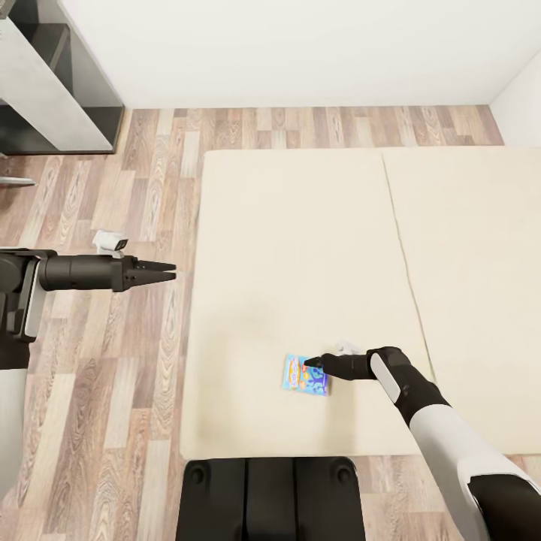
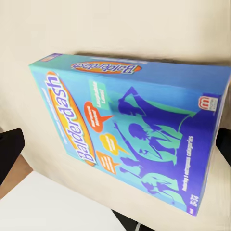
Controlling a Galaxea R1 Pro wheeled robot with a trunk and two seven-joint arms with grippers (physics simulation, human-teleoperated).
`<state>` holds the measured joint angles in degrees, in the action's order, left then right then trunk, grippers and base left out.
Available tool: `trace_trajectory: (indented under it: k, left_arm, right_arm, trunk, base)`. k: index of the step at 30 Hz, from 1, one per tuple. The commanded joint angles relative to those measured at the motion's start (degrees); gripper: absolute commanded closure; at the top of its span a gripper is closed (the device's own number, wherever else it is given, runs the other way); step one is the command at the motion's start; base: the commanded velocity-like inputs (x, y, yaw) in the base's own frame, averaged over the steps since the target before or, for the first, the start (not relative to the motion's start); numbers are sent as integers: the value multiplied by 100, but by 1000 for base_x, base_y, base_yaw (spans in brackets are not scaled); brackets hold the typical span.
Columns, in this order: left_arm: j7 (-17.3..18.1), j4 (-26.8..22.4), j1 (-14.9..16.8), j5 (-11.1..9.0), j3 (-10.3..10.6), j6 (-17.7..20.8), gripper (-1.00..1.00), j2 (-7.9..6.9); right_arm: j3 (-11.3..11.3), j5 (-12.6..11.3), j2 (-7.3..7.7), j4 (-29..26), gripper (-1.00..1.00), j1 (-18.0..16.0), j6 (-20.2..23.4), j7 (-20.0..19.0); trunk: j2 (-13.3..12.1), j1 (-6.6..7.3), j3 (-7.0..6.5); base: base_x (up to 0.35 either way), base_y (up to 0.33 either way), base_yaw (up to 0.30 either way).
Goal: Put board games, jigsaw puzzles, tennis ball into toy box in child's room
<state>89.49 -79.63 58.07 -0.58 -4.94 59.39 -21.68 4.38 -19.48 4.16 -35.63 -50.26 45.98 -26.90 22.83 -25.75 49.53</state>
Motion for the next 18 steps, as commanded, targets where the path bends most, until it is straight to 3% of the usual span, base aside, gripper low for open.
trace_trajectory:
  k: [1, 18]
  left_arm:
    - [16, 0, 2, -4, 2, 61, -100, -1]
    - [16, 0, 2, -4, 10, 61, -100, 4]
  right_arm:
    - [19, 6, 6, -6, -100, -2, 16, -17]
    - [19, 6, 6, -6, -100, -2, 23, -17]
  trunk:
    - [9, -3, 6]
    - [9, -3, 6]
  base:
    - [0, 101, 0]
    - [0, 62, 0]
